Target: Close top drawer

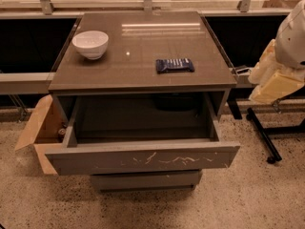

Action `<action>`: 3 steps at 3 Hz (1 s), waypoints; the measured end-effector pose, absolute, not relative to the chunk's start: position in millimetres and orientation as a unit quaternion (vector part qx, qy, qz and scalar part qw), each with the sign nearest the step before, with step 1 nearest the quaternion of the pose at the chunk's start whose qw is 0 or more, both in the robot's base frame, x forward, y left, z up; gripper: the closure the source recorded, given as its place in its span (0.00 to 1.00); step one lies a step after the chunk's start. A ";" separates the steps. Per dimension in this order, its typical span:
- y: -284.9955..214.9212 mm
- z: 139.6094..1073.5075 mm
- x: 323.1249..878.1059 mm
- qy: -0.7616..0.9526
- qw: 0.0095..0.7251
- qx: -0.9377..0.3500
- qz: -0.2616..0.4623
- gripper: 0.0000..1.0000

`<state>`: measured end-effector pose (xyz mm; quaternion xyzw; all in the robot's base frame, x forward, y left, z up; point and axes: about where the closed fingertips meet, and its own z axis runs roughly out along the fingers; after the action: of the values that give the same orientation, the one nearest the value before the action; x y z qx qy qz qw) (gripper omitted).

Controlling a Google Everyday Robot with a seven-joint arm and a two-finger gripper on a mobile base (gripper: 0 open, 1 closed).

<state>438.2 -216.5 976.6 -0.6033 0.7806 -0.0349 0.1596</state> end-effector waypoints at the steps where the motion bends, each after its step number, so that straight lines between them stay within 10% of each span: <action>1: -216.5 976.6 438.2 0.781 0.160 -0.603 -0.035 0.56; 3: -200.9 946.5 440.0 0.768 0.160 -0.620 -0.005 0.22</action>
Offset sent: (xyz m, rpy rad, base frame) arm 0.0000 0.0000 0.0000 0.0000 0.0000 0.0000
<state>440.0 -200.9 946.5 -0.6203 0.7679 -0.0055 0.1596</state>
